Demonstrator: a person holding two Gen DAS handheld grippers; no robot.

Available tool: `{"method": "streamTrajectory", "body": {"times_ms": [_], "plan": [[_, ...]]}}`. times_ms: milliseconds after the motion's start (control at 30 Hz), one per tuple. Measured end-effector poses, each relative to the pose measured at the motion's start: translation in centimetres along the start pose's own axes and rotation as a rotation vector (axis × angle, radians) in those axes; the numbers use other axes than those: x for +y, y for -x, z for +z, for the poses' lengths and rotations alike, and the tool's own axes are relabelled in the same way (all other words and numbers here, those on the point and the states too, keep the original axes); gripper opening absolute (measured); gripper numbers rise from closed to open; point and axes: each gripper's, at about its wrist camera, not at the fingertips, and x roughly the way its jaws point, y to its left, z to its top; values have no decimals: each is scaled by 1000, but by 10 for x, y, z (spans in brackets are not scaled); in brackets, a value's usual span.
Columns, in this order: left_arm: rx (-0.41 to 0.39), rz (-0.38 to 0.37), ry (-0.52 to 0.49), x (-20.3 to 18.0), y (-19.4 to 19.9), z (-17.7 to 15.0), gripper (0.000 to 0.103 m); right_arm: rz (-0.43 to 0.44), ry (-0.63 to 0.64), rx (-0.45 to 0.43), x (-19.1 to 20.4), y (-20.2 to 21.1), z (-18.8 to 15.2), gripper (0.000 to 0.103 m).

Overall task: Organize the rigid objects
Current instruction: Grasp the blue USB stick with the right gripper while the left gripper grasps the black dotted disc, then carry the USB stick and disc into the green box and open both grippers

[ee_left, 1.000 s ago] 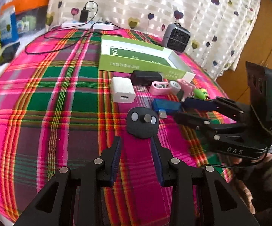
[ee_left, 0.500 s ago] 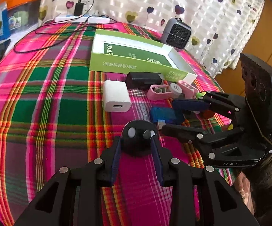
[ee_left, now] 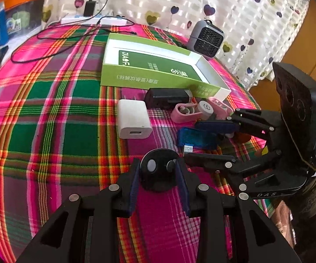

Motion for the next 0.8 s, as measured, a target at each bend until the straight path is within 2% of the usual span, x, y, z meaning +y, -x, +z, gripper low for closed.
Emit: {"method": "streamTrajectory", "body": {"times_ms": [67, 133, 200, 300, 567, 800], "plan": [[3, -4, 7, 2, 0, 0, 29, -3, -5, -3, 1, 1, -1, 50], [3, -10, 11, 2, 0, 1, 29, -8, 2, -4, 2, 1, -1, 41], [3, -7, 9, 2, 0, 1, 29, -5, 2, -3, 2, 2, -2, 40], [1, -12, 9, 2, 0, 1, 29, -6, -4, -8, 2, 3, -3, 23], [-2, -20, 9, 2, -1, 2, 29, 13, -49, -26, -2, 5, -4, 23], [-25, -20, -1, 0, 3, 11, 29, 26, -77, -77, -5, 15, 3, 23]]}}
